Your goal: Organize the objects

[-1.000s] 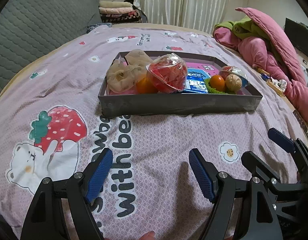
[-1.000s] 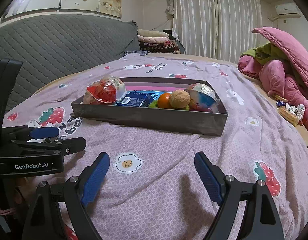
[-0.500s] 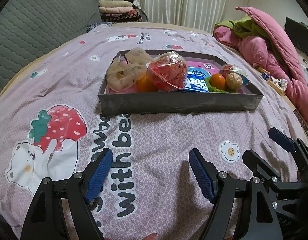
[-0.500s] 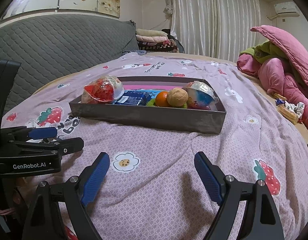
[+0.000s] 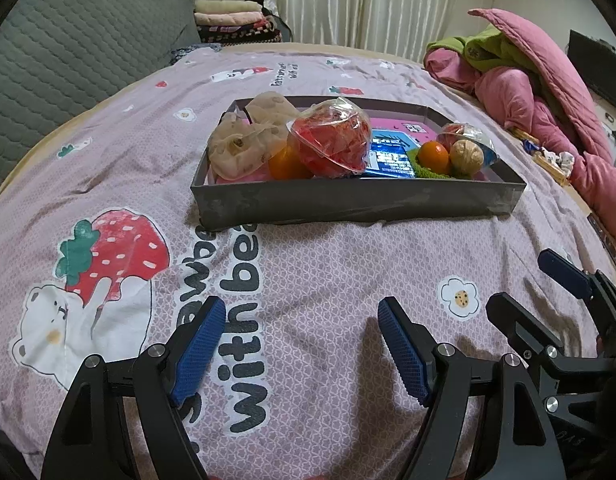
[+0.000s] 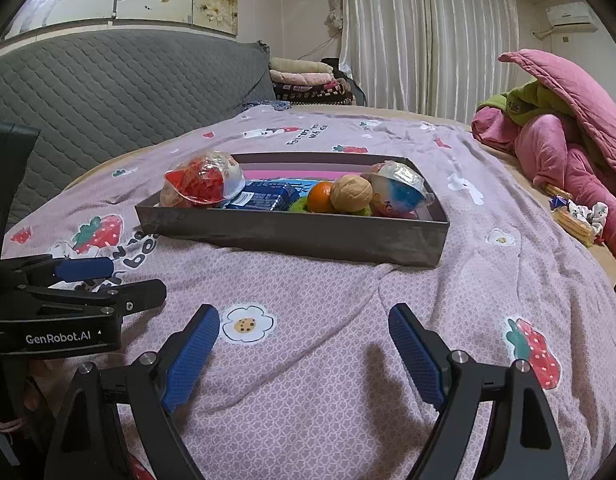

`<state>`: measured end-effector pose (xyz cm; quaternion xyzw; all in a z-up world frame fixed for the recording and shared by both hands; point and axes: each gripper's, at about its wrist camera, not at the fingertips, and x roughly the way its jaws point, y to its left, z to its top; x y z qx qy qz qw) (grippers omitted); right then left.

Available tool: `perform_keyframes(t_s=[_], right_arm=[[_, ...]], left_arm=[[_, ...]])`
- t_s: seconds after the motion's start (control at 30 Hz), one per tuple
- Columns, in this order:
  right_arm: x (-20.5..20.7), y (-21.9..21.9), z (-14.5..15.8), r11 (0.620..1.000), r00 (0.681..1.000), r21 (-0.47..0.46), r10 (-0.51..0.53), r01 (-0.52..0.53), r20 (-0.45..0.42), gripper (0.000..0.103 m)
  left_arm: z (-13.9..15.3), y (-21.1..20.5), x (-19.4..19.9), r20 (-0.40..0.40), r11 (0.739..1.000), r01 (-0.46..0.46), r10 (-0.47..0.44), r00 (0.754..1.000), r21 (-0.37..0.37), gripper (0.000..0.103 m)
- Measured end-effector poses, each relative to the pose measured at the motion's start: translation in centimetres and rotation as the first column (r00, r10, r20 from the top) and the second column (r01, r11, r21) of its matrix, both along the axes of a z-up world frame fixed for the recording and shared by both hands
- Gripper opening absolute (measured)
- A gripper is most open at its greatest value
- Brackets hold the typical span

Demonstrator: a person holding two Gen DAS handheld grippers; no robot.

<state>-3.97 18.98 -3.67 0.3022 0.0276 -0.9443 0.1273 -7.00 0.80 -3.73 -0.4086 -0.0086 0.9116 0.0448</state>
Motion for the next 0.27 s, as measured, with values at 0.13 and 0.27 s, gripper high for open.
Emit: perform_keyframes(t_s=[0.13,0.27], right_arm=[[-0.03,-0.05,-0.05,1.000,1.000,0.001,0.003,-0.003,0.004,0.086],[-0.03,-0.07,-0.06,1.000,1.000,0.000,0.001,-0.001,0.002,0.086]], left_arm=[[-0.04,0.08,-0.03,0.001,1.000,0.007,-0.007,1.000,0.002,0.079],[0.03,0.13,0.03,-0.001,1.000,0.017,-0.017,1.000,0.008,0.079]])
